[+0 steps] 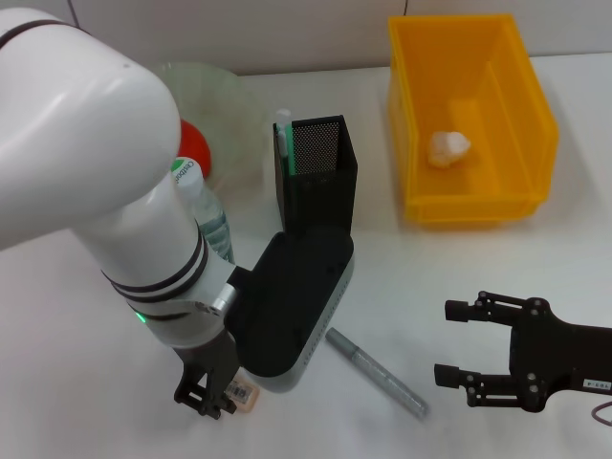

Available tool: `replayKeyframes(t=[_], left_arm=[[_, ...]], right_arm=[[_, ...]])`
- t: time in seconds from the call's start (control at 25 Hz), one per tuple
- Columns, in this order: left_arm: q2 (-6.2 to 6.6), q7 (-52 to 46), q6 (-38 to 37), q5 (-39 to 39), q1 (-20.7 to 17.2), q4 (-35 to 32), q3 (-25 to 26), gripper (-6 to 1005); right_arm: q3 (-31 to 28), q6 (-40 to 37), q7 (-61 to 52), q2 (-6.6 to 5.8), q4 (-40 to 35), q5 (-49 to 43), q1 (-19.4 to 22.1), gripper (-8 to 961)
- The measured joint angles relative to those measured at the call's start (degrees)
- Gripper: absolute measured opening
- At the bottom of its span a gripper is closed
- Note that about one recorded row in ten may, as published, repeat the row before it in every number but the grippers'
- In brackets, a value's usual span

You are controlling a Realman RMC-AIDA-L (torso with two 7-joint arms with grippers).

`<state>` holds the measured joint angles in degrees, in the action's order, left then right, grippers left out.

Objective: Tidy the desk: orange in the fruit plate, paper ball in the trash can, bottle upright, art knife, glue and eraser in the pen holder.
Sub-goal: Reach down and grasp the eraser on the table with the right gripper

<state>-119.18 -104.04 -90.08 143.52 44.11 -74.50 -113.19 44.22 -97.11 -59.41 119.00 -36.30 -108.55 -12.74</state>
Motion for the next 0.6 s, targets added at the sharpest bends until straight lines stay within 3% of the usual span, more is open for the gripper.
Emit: replayKeyframes(t=[0.28, 0.6], left_arm=[[0.0, -0.1, 0.2, 0.0, 0.3, 0.6, -0.4, 445], [0.0, -0.4, 0.7, 0.0, 0.9, 2.3, -0.5, 451]], right_arm=[[0.1, 0.0, 0.0, 0.0, 0.0, 0.0, 0.0, 791], [0.1, 0.0, 0.0, 0.0, 0.0, 0.0, 0.0, 791]])
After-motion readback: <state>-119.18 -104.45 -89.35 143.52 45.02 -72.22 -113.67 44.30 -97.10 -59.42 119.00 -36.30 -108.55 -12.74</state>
